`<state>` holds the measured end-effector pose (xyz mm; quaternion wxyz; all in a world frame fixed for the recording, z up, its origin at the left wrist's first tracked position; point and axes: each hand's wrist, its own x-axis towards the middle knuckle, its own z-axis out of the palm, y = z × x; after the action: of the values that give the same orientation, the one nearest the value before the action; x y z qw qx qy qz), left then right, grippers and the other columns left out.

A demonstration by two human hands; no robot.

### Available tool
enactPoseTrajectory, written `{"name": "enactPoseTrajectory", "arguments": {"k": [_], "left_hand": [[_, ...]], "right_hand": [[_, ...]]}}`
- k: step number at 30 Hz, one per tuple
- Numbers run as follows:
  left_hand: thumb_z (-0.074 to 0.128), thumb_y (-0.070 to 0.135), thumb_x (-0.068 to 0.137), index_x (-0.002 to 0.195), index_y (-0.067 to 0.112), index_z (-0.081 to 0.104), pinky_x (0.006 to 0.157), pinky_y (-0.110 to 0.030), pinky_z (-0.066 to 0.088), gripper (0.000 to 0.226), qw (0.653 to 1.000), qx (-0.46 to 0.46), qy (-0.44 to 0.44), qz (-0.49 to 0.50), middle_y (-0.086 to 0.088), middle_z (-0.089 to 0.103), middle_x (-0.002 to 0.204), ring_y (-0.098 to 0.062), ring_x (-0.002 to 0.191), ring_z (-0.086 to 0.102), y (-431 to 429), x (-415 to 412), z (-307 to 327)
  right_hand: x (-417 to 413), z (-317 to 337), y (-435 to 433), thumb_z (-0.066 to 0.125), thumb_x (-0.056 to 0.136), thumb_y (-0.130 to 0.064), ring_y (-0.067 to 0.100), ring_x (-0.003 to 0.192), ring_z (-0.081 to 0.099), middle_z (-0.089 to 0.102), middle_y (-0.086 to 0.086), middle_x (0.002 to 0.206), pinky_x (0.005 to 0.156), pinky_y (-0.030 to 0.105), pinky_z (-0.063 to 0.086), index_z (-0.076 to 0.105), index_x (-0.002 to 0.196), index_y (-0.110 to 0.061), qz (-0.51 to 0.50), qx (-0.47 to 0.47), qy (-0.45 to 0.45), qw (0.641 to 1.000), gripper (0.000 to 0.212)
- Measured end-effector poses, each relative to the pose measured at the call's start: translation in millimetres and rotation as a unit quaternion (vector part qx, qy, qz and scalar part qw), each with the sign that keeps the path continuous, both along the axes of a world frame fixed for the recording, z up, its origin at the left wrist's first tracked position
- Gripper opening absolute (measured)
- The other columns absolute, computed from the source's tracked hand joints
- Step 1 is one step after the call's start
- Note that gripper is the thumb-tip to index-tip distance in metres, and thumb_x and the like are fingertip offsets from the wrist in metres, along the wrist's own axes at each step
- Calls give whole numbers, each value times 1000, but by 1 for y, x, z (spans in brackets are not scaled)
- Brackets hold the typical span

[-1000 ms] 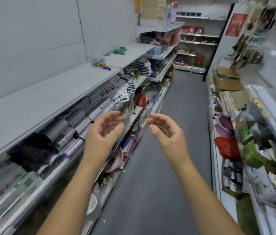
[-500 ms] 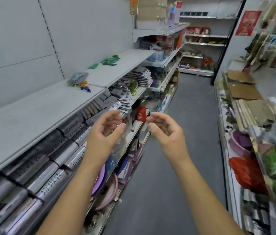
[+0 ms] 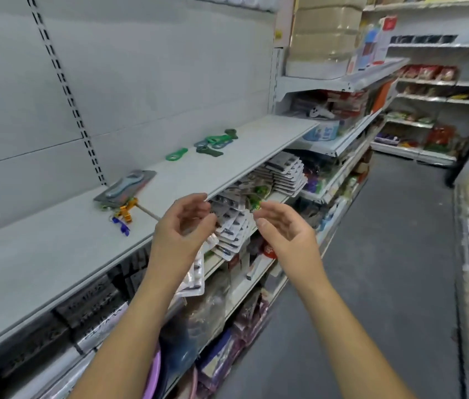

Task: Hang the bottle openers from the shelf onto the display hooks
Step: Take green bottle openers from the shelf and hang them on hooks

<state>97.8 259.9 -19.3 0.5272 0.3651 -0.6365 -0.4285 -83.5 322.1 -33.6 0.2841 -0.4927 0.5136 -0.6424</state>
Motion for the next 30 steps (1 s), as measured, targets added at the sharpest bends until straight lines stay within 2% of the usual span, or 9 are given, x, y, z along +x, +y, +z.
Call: {"name": "enactPoseTrajectory", "arguments": {"k": [4, 8, 13, 17, 19, 22, 26, 30], "left_hand": [[71, 13, 90, 119, 21, 67, 83, -18, 54, 31, 1000, -3, 6, 27, 3, 71, 107, -6, 96, 67, -71, -34, -6], [73, 13, 89, 119, 21, 68, 82, -16, 52, 31, 998, 23, 20, 56, 2, 72, 107, -5, 95, 67, -145, -66, -8], [79, 24, 84, 117, 27, 68, 95, -31, 54, 35, 995, 42, -3, 93, 8, 71, 107, -9, 99, 67, -228, -101, -2], [79, 35, 76, 110, 38, 66, 97, -38, 55, 37, 989, 44, -33, 135, 10, 71, 107, -10, 99, 67, -274, -118, 8], [76, 40, 71, 109, 37, 66, 97, -40, 55, 39, 984, 48, -36, 168, 11, 71, 106, -11, 98, 67, -293, -126, 9], [78, 39, 72, 114, 29, 67, 99, -40, 54, 45, 973, 66, -41, 219, 9, 71, 106, -12, 100, 67, -316, -141, 5], [80, 23, 83, 117, 26, 66, 100, -37, 52, 37, 953, 86, -66, 284, 9, 69, 108, -10, 100, 65, -342, -167, 3], [79, 28, 82, 115, 28, 66, 93, -28, 52, 36, 926, 108, -115, 343, 13, 68, 108, -5, 99, 65, -367, -199, 6]], "right_hand": [[-35, -3, -81, 69, 93, -19, 12, 108, 67, 73, -5, 111, 97, 30, 53, 66, 118, -25, 19, 2, 10, 1000, 26], [-68, 0, -159, 67, 94, -17, 12, 107, 68, 73, -5, 110, 95, 29, 54, 66, 118, -25, 40, 23, 21, 999, 26], [-103, 13, -250, 66, 94, -16, 9, 106, 67, 72, -5, 112, 93, 26, 54, 64, 121, -24, 57, 24, 22, 998, 28], [-119, 15, -310, 68, 93, -16, 10, 106, 67, 72, -4, 113, 95, 27, 53, 64, 122, -22, 85, 21, 20, 996, 29], [-131, 13, -340, 68, 93, -16, 11, 106, 67, 72, -4, 112, 96, 28, 52, 64, 121, -23, 106, 19, 17, 994, 29], [-151, 12, -384, 68, 93, -13, 10, 103, 68, 73, -4, 109, 92, 25, 52, 65, 118, -23, 145, 15, 14, 989, 28], [-181, 11, -437, 68, 92, -9, 7, 100, 69, 73, -6, 105, 91, 23, 52, 66, 115, -23, 211, 9, 14, 977, 26], [-214, 14, -481, 69, 92, -13, 7, 101, 68, 72, -5, 108, 93, 26, 53, 66, 120, -22, 258, 36, 29, 965, 29]]}}
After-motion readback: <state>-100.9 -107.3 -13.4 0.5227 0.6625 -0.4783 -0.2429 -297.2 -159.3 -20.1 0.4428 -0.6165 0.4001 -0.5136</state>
